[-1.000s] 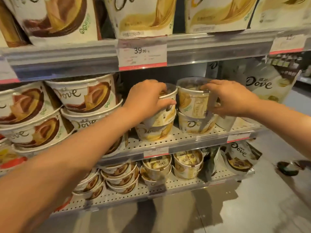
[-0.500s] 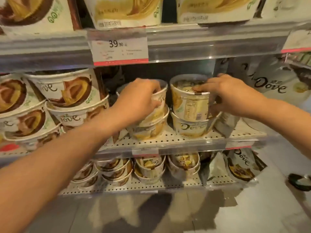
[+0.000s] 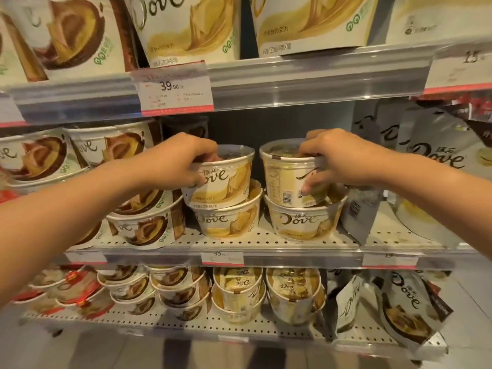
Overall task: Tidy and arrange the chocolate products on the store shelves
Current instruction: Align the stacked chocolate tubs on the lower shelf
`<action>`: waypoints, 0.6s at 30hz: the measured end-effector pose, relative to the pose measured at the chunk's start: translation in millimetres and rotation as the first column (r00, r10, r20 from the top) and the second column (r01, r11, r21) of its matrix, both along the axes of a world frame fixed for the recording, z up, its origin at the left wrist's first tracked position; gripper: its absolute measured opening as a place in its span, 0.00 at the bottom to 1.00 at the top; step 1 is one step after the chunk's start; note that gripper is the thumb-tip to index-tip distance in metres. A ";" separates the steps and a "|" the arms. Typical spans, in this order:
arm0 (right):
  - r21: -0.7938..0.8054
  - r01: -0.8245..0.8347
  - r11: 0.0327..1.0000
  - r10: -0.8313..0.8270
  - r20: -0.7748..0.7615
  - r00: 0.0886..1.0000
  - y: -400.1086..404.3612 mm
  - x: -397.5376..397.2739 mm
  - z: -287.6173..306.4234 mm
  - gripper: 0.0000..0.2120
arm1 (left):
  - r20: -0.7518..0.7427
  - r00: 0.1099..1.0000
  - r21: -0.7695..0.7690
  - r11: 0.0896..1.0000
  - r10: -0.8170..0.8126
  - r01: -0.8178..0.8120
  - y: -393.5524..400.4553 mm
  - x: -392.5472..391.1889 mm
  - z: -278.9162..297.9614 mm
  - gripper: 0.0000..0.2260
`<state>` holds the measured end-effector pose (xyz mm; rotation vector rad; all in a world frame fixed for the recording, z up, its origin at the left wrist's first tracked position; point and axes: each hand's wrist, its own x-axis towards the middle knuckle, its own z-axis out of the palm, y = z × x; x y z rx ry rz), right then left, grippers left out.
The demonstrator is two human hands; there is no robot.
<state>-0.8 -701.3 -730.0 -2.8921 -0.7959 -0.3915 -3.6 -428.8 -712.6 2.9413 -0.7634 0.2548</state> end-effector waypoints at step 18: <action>-0.329 0.088 0.940 -0.045 0.135 0.990 9.2 -23.1 19.7 0.08 | 0.147 0.988 -0.066 0.998 0.034 -0.024 2.1 4.1 -10.8 0.10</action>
